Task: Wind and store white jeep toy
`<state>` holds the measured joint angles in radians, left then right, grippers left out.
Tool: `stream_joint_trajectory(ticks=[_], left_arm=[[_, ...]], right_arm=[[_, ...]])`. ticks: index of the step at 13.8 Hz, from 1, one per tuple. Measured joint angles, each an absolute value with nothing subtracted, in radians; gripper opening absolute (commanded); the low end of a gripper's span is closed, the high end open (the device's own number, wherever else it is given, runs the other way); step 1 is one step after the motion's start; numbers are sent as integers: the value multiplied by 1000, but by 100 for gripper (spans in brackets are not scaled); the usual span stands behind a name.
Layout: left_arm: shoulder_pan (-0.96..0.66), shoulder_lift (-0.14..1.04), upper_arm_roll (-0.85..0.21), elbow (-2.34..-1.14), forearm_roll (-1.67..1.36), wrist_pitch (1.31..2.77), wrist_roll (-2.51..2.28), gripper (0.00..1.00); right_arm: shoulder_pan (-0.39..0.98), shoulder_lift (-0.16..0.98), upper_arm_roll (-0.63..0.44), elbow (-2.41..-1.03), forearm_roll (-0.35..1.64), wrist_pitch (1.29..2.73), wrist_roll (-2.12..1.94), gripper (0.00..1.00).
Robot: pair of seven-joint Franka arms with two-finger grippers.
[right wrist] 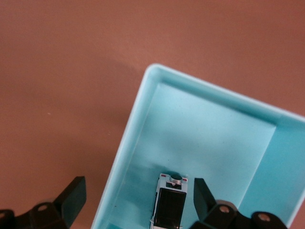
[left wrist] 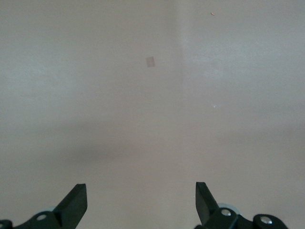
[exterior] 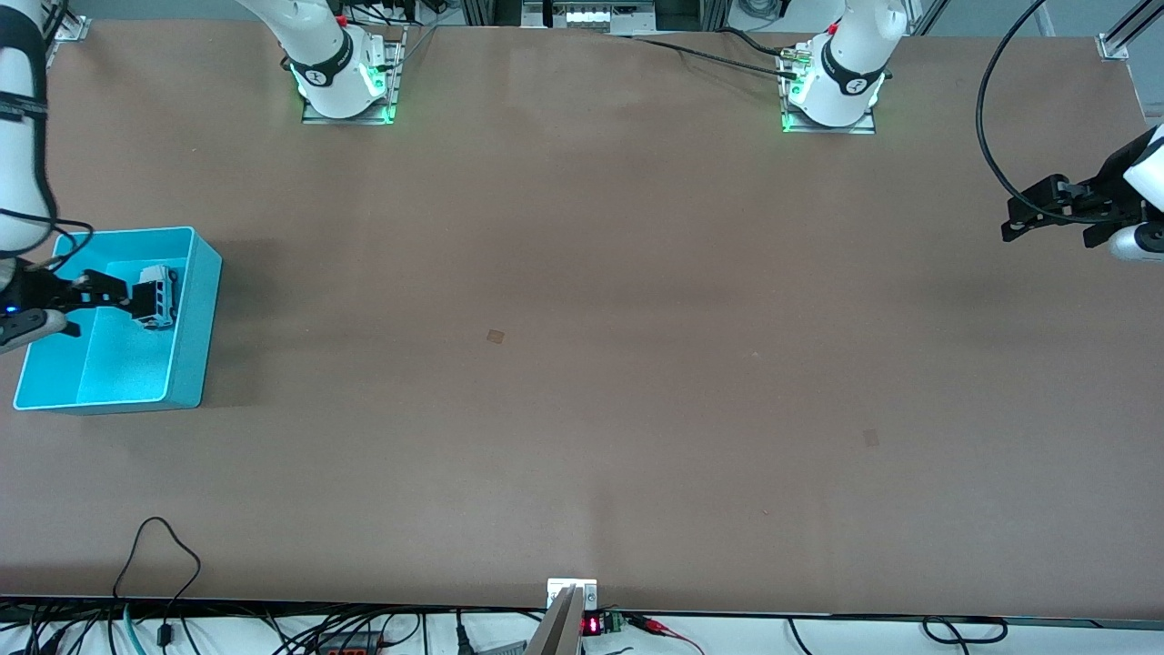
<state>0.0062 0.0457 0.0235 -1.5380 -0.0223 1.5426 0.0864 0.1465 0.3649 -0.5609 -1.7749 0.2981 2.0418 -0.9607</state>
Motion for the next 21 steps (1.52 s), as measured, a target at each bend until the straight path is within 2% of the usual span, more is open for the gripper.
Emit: stream_joint_trajectory(ticks=[6, 11, 13, 16, 17, 19, 21], left_arm=[[6, 46, 22, -1538, -22, 1543, 86, 100], [6, 47, 22, -1538, -22, 1542, 86, 100], [6, 47, 22, -1538, -22, 1540, 86, 100], [6, 47, 22, -1538, -22, 1539, 86, 100], [6, 48, 22, -1538, -22, 1539, 86, 100], [6, 48, 21, -1538, -22, 1539, 86, 100], [6, 48, 21, -1538, -22, 1539, 86, 100]], right_arm=[[214, 298, -559, -1710, 298, 2012, -955, 100], [253, 224, -547, -1710, 271, 1909, -680, 100], [227, 183, -447, -1709, 202, 1859, -472, 100], [61, 102, -141, -1707, 99, 1795, -204, 100], [29, 77, -75, -1706, 78, 1762, -135, 100], [13, 33, -22, -1706, 64, 1686, -31, 100], [10, 6, -11, -1706, 63, 1628, 2, 100]])
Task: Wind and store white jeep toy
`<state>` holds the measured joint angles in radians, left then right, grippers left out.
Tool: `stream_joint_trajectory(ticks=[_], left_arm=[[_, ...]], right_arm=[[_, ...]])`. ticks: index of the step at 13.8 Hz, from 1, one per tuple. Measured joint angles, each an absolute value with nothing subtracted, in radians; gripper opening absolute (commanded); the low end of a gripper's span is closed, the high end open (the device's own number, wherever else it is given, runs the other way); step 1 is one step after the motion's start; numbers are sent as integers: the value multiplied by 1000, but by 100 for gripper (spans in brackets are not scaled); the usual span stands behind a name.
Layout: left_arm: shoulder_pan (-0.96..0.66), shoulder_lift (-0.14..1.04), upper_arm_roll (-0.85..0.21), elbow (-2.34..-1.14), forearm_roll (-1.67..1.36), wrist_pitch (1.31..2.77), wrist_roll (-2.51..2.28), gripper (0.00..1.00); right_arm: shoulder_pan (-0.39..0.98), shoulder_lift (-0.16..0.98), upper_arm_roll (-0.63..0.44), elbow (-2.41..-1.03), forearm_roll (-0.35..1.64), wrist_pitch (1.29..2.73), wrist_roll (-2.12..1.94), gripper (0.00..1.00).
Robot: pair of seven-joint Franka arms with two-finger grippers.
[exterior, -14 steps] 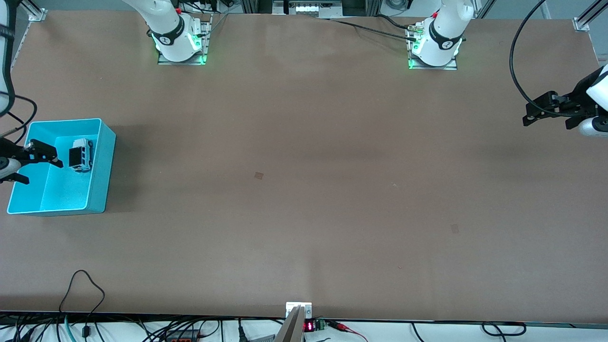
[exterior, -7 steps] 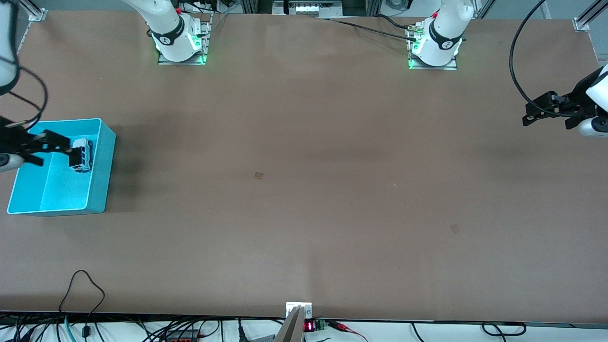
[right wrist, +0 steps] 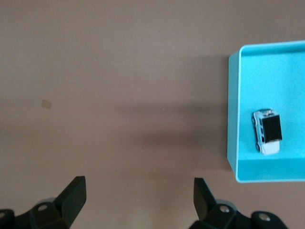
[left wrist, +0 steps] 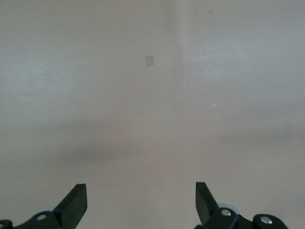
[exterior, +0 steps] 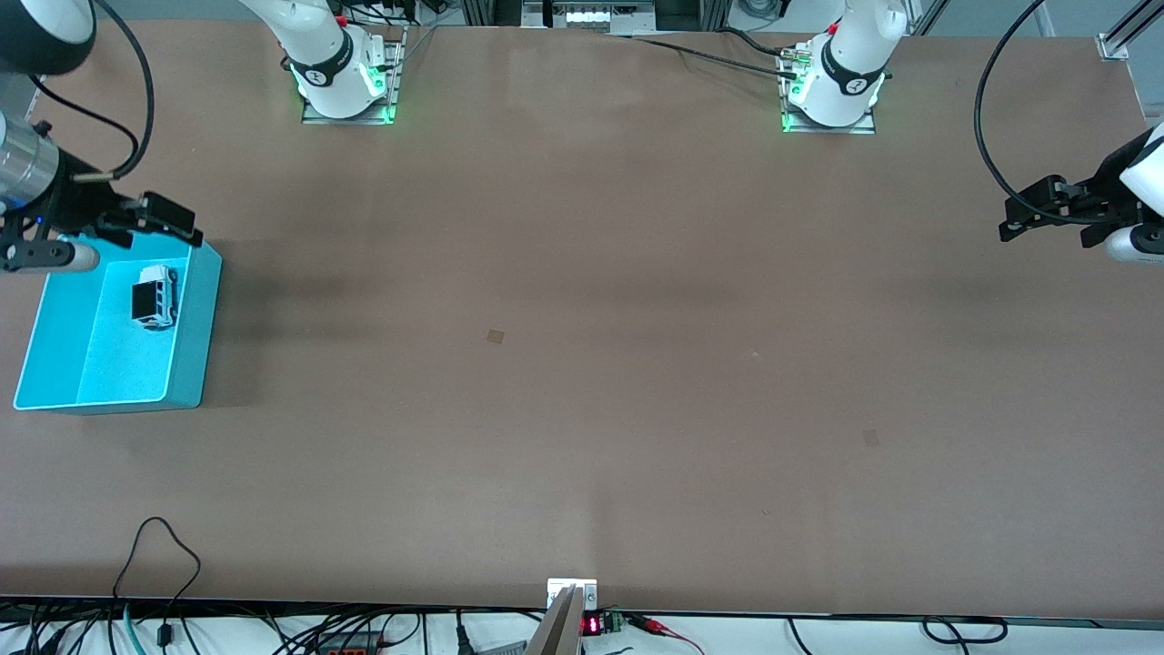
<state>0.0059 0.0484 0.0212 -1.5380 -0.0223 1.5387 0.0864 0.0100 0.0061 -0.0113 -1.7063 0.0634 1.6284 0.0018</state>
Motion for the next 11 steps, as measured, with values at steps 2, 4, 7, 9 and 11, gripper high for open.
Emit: stream_joint_trajectory(ticks=[2, 4, 7, 9, 11], left_arm=[[6, 49, 21, -1538, -22, 1539, 86, 100], [6, 50, 21, -1538, -22, 1539, 86, 100], [6, 51, 21, -1538, -22, 1539, 86, 100], [6, 51, 21, -1538, -22, 1539, 86, 100], [6, 51, 22, -1538, -22, 1539, 86, 100]], right_arm=[[4, -6, 10, -1706, 59, 1616, 5, 100], [3, -18, 41, -1705, 27, 1616, 50, 100], [8, -43, 80, -1705, -35, 1621, 95, 100], [9, -50, 85, -1705, -37, 1650, 108, 100], [7, -48, 79, -1705, -22, 1664, 112, 100]])
